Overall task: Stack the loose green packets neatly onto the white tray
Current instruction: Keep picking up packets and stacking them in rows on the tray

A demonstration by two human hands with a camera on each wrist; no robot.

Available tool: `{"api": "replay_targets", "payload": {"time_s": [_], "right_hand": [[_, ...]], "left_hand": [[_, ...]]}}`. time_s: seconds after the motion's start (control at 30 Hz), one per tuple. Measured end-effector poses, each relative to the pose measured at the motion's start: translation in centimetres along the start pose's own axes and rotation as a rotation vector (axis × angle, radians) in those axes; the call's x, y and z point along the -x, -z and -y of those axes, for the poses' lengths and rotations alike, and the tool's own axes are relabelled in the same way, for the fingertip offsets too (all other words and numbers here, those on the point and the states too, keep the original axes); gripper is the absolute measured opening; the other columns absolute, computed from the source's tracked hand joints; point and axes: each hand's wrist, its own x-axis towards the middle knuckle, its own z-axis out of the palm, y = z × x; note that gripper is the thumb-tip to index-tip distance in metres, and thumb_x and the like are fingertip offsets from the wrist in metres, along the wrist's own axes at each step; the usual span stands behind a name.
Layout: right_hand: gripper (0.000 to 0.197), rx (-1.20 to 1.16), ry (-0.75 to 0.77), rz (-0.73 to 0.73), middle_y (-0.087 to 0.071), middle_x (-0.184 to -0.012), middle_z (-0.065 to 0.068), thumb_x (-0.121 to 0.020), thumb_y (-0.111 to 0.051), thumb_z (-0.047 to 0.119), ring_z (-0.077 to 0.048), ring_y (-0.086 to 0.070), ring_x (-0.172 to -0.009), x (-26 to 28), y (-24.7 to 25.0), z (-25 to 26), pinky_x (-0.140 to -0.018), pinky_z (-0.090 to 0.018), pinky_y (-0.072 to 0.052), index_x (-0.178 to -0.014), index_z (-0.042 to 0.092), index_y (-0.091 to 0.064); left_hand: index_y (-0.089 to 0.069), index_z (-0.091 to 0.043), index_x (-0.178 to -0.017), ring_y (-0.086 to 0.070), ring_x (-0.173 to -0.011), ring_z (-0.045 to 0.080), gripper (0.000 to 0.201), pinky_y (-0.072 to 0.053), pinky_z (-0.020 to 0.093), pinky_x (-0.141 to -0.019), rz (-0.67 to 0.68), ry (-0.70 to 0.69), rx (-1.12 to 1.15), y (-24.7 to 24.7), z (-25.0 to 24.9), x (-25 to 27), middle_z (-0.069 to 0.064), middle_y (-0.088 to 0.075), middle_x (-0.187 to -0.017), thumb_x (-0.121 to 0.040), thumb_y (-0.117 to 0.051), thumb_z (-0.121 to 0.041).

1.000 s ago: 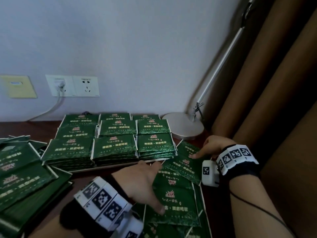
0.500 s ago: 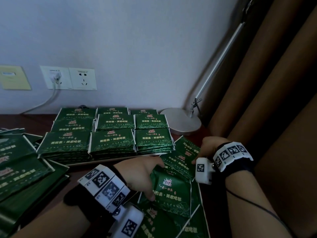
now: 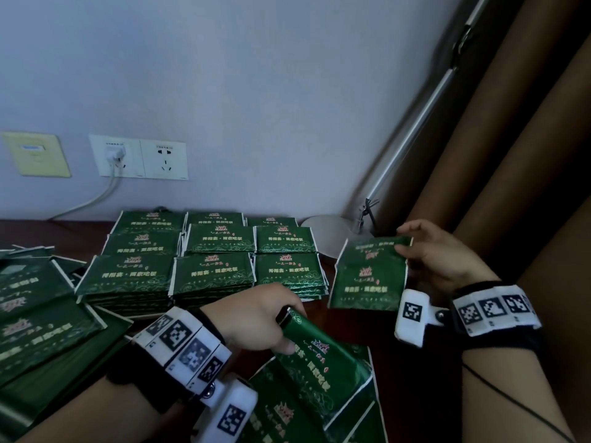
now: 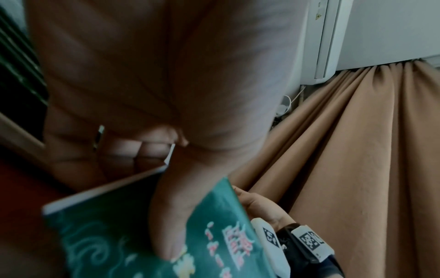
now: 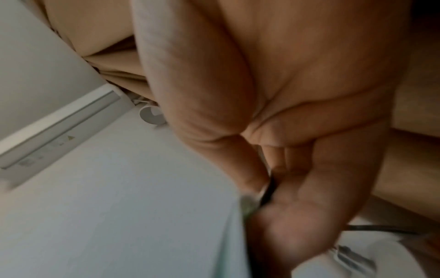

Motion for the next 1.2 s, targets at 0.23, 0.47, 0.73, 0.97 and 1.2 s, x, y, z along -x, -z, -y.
{"api": "replay_targets", "payload": {"time_s": [0.23, 0.47, 0.73, 0.97, 1.2], "right_hand": [[0.052, -0.096, 0.045, 0.218, -0.072, -0.100, -0.016, -0.061, -0.082, -0.005, -0.024, -0.071, -0.085, 0.2, -1.5, 0.5, -0.076, -0.029, -0.060, -0.108, 0.005, -0.064], [0.049, 0.191, 0.116, 0.144, -0.072, -0.105, -0.021, -0.069, -0.069, -0.025, -0.027, -0.071, -0.088, -0.1, -3.0, 0.6, -0.078, -0.034, -0.061, -0.105, 0.009, -0.070], [0.007, 0.541, 0.339, 0.008, -0.070, -0.082, 0.016, -0.087, -0.074, 0.019, 0.006, -0.064, -0.072, 0.2, -2.7, 1.3, -0.062, -0.014, -0.052, -0.091, 0.014, -0.075], [0.011, 0.167, 0.438, -0.077, -0.075, -0.075, 0.000, -0.094, -0.066, 0.021, -0.013, -0.072, -0.069, 0.7, -6.6, 2.2, -0.059, -0.025, -0.055, -0.090, 0.012, -0.071], [0.030, 0.129, 0.370, 0.000, -0.050, -0.052, -0.003, -0.100, -0.053, 0.039, -0.015, -0.041, -0.033, -0.1, -14.6, 3.9, -0.038, -0.019, -0.032, -0.081, 0.017, -0.056]], "left_hand": [[-0.072, -0.022, -0.090, -0.070, -0.084, 0.004, 0.012, -0.055, 0.027, -0.084, -0.157, -0.039, 0.156, 0.4, -0.1, 0.1, -0.009, -0.075, -0.089, -0.081, -0.081, -0.025], [-0.068, -0.016, -0.093, -0.069, -0.084, 0.013, 0.008, -0.053, 0.036, -0.085, -0.274, -0.123, 0.371, 1.3, 0.2, 0.0, 0.000, -0.074, -0.089, -0.087, -0.074, -0.017], [-0.062, -0.012, -0.104, -0.067, -0.081, 0.021, 0.013, -0.058, 0.036, -0.066, -0.431, -0.093, 0.735, 2.3, 0.2, 0.0, 0.012, -0.069, -0.095, -0.093, -0.064, -0.005], [-0.048, -0.036, -0.136, -0.062, -0.105, 0.030, 0.069, -0.062, 0.039, -0.068, -0.678, -0.113, 1.076, 5.8, 0.2, 2.4, 0.002, -0.046, -0.128, -0.091, -0.055, 0.015], [-0.055, -0.024, -0.130, -0.062, -0.098, 0.026, 0.050, -0.060, 0.031, -0.056, -0.830, 0.048, 0.868, 14.2, 6.3, 6.6, 0.007, -0.051, -0.126, -0.094, -0.052, 0.010]]}}
